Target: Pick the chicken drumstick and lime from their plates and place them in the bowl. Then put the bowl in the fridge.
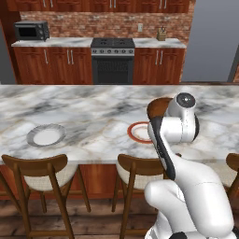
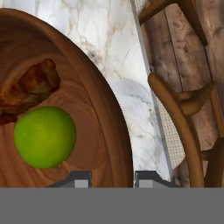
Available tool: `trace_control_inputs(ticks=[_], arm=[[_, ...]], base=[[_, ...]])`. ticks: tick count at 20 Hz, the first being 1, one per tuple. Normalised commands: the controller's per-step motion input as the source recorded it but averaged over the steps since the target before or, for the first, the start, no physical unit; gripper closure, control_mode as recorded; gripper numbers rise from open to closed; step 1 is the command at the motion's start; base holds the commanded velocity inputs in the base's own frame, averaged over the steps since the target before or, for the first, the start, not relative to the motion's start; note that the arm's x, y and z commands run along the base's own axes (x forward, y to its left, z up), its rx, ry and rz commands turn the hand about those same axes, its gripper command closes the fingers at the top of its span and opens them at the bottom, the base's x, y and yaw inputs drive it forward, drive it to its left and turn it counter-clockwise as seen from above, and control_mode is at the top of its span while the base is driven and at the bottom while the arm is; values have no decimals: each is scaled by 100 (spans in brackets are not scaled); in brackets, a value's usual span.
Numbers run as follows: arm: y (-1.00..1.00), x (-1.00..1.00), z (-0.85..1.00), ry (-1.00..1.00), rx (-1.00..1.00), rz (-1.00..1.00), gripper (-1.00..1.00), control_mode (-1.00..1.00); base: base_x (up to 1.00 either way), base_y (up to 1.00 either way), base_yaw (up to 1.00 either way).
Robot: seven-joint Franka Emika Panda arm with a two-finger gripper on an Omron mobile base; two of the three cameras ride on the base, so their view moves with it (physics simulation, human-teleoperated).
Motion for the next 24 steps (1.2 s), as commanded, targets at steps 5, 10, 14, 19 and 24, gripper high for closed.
trace_control_inputs(ticks=[5,10,14,19,24], arm=[[0,0,0,0,0,0,100,100],[0,0,0,0,0,0,100,100],[0,0,0,0,0,0,100,100],[0,0,0,0,0,0,100,100],[0,0,0,0,0,0,100,100]], base=[[-39,0,8],[-62,19,35],[-20,33,84],[-14,18,100],[-3,22,92]])
